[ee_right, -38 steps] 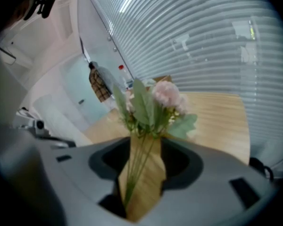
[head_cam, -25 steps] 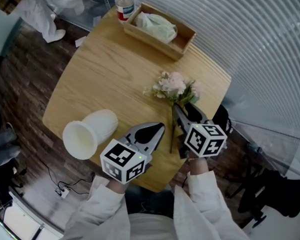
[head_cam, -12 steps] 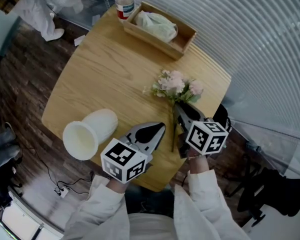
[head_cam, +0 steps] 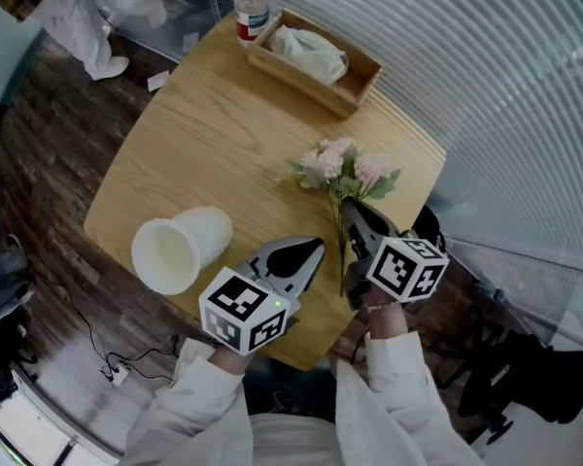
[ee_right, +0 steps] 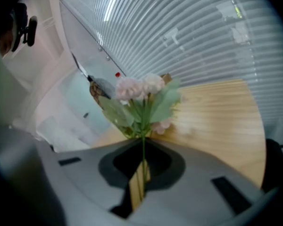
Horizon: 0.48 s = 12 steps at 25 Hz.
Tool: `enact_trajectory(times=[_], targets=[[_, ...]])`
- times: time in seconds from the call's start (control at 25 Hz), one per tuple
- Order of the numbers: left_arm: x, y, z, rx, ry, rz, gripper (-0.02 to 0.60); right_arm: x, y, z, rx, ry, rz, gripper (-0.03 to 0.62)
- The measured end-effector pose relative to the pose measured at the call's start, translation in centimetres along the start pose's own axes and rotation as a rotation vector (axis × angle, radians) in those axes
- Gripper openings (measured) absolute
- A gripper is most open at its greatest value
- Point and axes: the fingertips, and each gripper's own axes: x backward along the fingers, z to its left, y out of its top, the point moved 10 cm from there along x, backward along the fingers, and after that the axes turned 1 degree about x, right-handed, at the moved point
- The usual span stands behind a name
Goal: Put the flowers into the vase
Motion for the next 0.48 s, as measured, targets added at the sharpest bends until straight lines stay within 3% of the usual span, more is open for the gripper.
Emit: enact_trajectory(times=[0.48], targets=[[1.8,1.4,-2.1,-0.040,-0.008,-0.064,0.009,2.6,1.1,3.3,0.050,0.096,-0.050,0.015]])
